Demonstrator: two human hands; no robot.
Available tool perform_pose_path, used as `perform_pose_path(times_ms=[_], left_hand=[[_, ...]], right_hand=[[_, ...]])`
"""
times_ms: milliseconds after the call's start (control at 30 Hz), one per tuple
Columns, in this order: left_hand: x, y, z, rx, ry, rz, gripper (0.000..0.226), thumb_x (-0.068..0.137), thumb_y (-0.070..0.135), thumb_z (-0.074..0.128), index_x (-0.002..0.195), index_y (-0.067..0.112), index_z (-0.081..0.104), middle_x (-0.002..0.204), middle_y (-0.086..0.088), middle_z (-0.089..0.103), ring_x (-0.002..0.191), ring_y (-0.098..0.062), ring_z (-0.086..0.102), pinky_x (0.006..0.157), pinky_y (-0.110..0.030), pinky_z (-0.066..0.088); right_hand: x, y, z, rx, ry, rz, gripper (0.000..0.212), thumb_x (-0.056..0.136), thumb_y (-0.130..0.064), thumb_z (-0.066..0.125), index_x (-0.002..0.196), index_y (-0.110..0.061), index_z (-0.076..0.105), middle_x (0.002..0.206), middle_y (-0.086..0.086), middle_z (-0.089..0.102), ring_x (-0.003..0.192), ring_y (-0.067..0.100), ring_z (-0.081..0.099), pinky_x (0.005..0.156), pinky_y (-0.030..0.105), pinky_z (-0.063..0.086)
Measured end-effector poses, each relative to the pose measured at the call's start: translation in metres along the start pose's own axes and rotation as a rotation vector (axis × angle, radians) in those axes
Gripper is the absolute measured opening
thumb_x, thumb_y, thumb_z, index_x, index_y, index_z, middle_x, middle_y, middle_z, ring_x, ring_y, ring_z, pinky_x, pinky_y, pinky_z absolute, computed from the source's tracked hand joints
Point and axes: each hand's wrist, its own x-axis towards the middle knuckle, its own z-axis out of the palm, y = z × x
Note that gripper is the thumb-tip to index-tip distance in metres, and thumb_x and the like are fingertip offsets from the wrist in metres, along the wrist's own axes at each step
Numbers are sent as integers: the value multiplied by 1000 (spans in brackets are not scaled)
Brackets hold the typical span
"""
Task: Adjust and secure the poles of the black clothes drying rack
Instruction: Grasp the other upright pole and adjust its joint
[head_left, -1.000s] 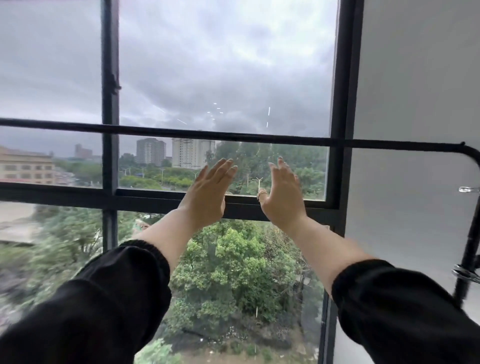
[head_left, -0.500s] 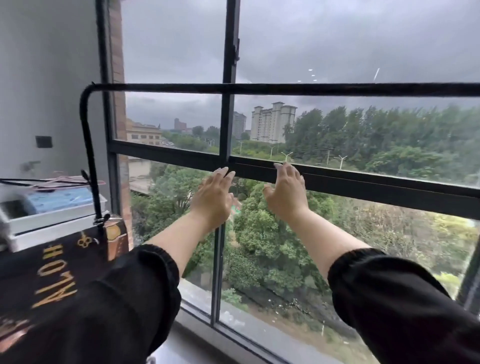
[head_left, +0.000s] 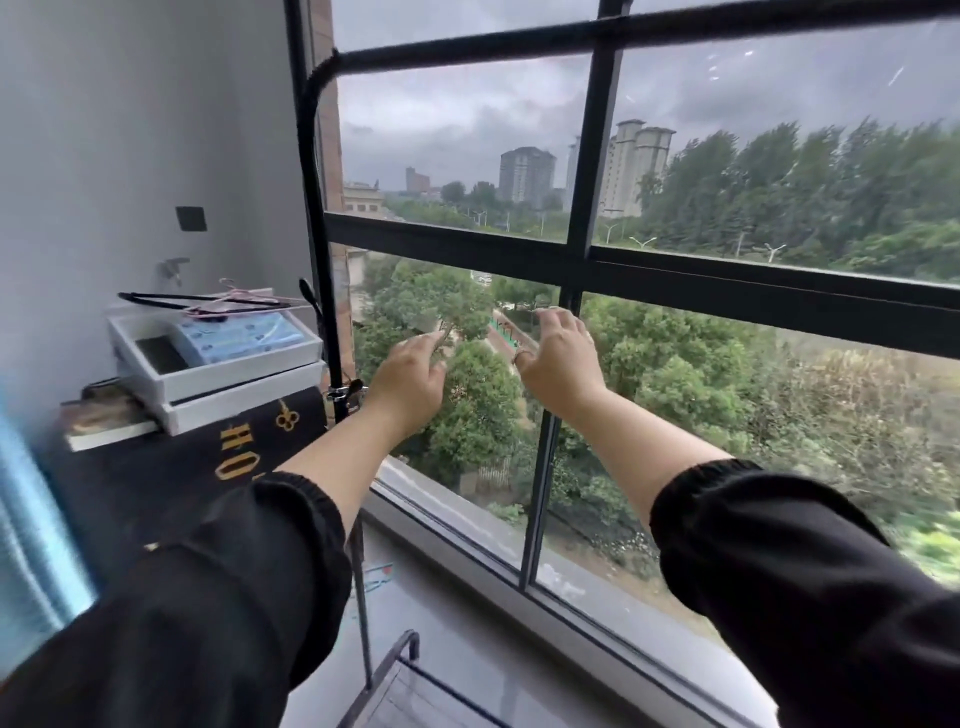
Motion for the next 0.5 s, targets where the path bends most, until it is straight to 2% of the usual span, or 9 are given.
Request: perform_pose_path(times_ms=[100, 200, 267, 333, 400, 433, 500], left_hand=[[22, -40, 9, -18, -36, -44, 41, 98, 19, 38, 139, 13, 40, 144, -14, 44, 134, -28, 38, 109, -41, 35], [38, -82, 18, -32, -31, -108, 33, 96, 22, 42, 126, 16, 55, 124, -8, 62, 112, -27, 58, 92, -37, 47], [41, -110, 22, -40, -17, -189, 24, 94, 27, 45, 98, 16, 66, 95, -7, 72, 90, -27, 66, 79, -37, 51], [44, -142, 25, -10, 11, -277, 30, 91, 32, 48, 72, 15, 63, 76, -9, 70, 79, -30, 66, 70, -37, 51], [48, -172, 25, 34, 33, -379, 32, 89, 39, 52, 73, 15, 64, 77, -8, 70, 80, -29, 65, 67, -33, 48], [51, -187, 26, 48, 26, -429, 30, 88, 43, 54, 80, 16, 65, 82, -6, 70, 83, -27, 64, 66, -32, 47], [56, -211, 29, 9, -20, -502, 34, 82, 49, 61, 102, 21, 59, 94, -1, 68, 90, -25, 63, 72, -33, 49]], right_hand=[[30, -9, 40, 39, -43, 19, 55, 88, -24, 52, 138, -7, 37, 146, 14, 39, 135, 30, 34, 115, 45, 28], [60, -22, 83, 114, -97, 4, 54, 88, -19, 51, 139, -6, 37, 144, 14, 40, 134, 29, 34, 115, 43, 28], [78, -32, 109, 177, -151, 1, 53, 89, -17, 51, 139, -4, 37, 145, 15, 39, 134, 29, 34, 115, 42, 29], [94, -43, 137, 228, -213, -11, 53, 89, -18, 52, 138, -5, 37, 146, 15, 39, 124, 25, 45, 112, 44, 34], [107, -53, 161, 279, -262, -12, 53, 90, -22, 52, 139, -8, 36, 146, 15, 39, 97, 13, 52, 106, 46, 42], [112, -58, 173, 301, -283, -9, 54, 91, -23, 53, 140, -8, 36, 146, 14, 40, 98, 12, 53, 107, 45, 41], [119, -68, 190, 349, -338, -2, 54, 92, -23, 54, 141, -8, 35, 147, 12, 40, 125, 20, 48, 112, 38, 34]])
